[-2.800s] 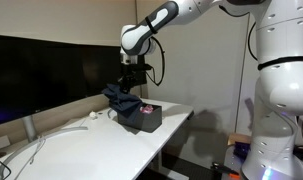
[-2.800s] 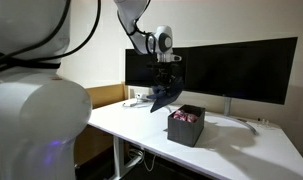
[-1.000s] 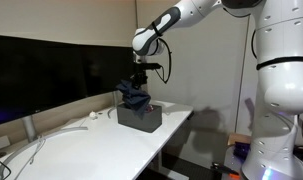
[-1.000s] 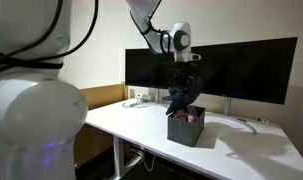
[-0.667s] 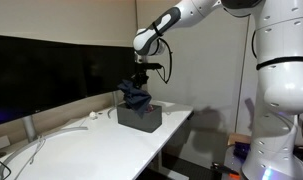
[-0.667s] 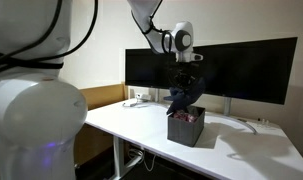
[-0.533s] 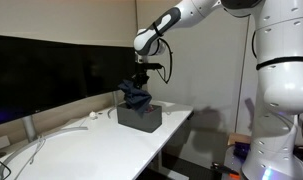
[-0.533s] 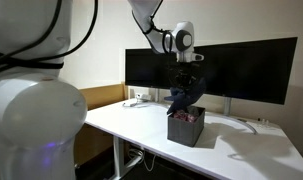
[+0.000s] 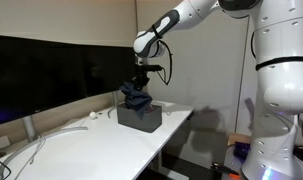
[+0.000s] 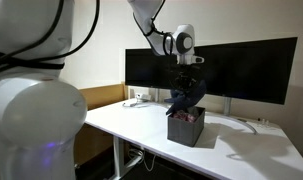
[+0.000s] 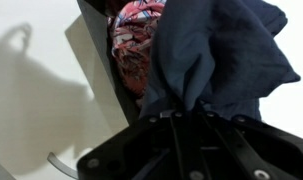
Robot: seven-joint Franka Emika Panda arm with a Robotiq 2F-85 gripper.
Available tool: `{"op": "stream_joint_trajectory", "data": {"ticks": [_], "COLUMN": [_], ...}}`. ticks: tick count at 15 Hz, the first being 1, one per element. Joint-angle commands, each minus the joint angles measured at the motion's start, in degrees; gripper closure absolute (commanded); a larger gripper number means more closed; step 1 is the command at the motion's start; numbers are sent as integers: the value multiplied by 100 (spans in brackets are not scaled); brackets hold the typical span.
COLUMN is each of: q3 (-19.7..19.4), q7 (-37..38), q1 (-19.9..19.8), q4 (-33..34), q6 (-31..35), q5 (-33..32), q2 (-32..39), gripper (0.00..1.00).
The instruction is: Put the towel inside the box
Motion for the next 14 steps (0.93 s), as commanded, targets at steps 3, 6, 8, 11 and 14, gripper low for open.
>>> {"op": "stream_joint_trajectory", "data": {"ticks": [3, 6, 8, 11, 14], "q3": [33, 18, 8, 13, 11], "q7": [-217, -220, -223, -242, -229], "q1": [-79, -101, -117, -156, -171], "q4": [-54, -57, -65, -71, -70], "q6": [145, 134, 142, 175, 228], "q5": [149, 158, 168, 200, 165], "q2": [193, 298, 373, 501, 663], "gripper": [97, 97, 97, 97, 97]}}
